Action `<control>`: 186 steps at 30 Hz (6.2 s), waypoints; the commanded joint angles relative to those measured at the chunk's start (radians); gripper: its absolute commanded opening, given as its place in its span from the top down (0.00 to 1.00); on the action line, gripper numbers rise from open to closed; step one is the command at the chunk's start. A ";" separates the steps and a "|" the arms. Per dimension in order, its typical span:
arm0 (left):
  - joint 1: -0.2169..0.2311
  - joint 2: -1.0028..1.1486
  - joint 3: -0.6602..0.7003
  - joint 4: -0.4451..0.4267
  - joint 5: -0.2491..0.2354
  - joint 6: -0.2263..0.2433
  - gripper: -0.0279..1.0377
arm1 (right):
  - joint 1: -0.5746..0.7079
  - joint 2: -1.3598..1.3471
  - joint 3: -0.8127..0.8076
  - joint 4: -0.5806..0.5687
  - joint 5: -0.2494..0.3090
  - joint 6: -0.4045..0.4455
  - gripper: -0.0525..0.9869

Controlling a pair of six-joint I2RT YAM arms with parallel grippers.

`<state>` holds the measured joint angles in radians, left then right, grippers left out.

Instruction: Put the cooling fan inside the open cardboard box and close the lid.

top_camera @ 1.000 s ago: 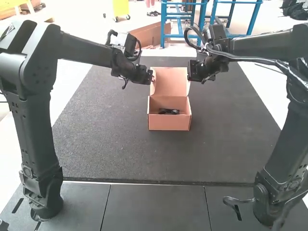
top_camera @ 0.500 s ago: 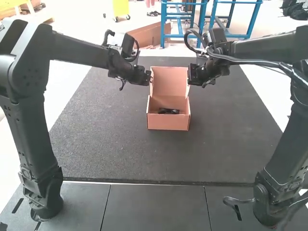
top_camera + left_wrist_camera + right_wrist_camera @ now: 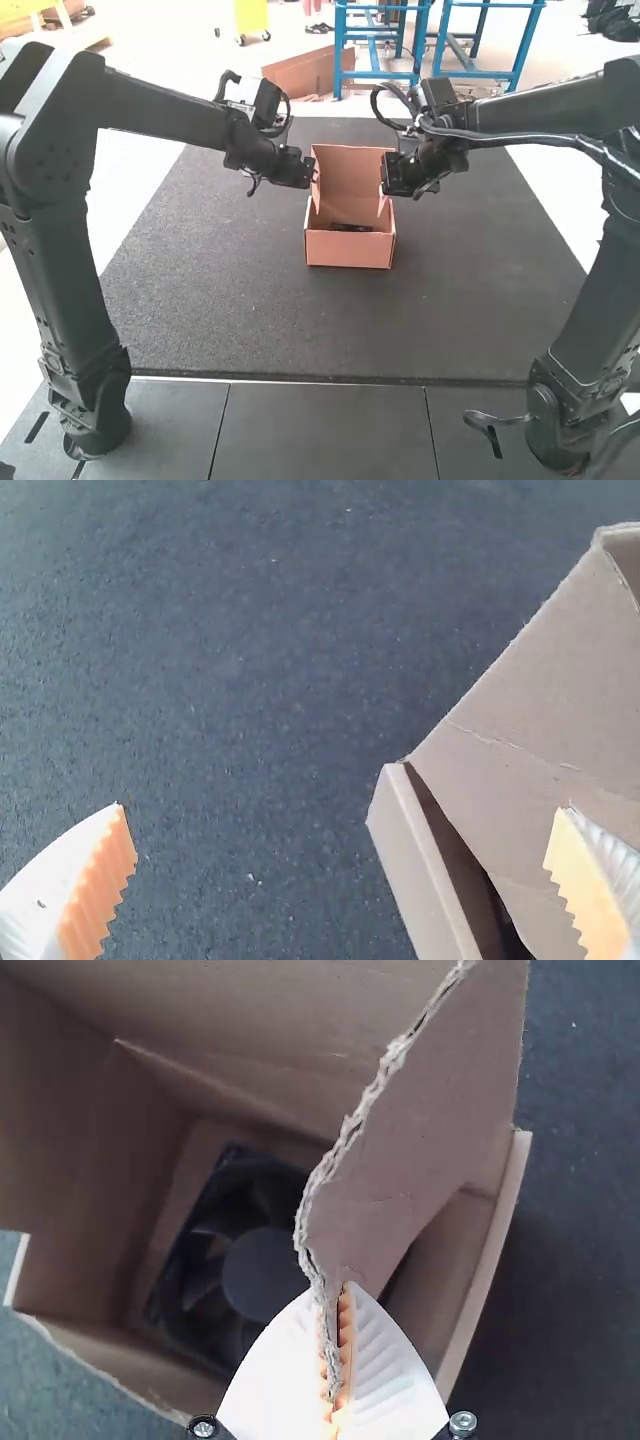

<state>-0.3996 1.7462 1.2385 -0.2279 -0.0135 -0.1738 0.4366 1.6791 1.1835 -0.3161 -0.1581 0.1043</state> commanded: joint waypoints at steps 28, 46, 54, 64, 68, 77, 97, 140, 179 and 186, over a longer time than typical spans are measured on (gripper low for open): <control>-0.007 -0.212 -0.113 0.021 -0.031 0.010 0.06 | 0.045 -0.090 -0.059 -0.083 0.190 -0.160 0.25; -0.071 -0.065 0.111 0.010 -0.128 0.020 0.06 | -0.207 -0.246 -0.010 -0.001 0.242 -0.117 0.06; -0.107 -0.019 0.105 -0.019 -0.128 0.028 0.06 | -0.302 -0.245 0.015 -0.037 0.193 -0.129 0.06; -0.171 -0.020 0.053 -0.128 -0.123 0.019 0.06 | -0.308 -0.242 0.018 -0.150 0.129 -0.176 0.07; -0.188 -0.020 -0.004 -0.100 -0.123 0.019 0.06 | -0.325 -0.242 0.018 -0.166 0.118 -0.178 0.07; -0.220 -0.016 -0.175 0.070 -0.152 0.039 0.06 | -0.329 -0.246 0.010 -0.204 0.098 -0.181 0.07; -0.041 -0.315 0.033 0.102 -0.071 0.048 0.06 | -0.318 -0.403 -0.071 0.023 0.005 -0.040 0.07; -0.030 -1.406 -1.090 0.538 -0.206 0.023 0.06 | -0.345 -1.216 -1.007 0.721 0.189 -0.215 0.07; 0.334 -1.746 -1.242 0.233 -0.160 0.048 0.07 | -0.363 -1.679 -1.185 0.373 0.163 -0.195 0.07; 0.329 -1.746 -1.242 0.213 -0.160 0.069 0.07 | -0.357 -1.681 -1.184 0.333 0.212 -0.166 0.07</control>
<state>-0.0711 0.0128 0.0055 -0.0181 -0.1841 -0.1318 0.0875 0.0063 0.0040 0.0124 0.0093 -0.0860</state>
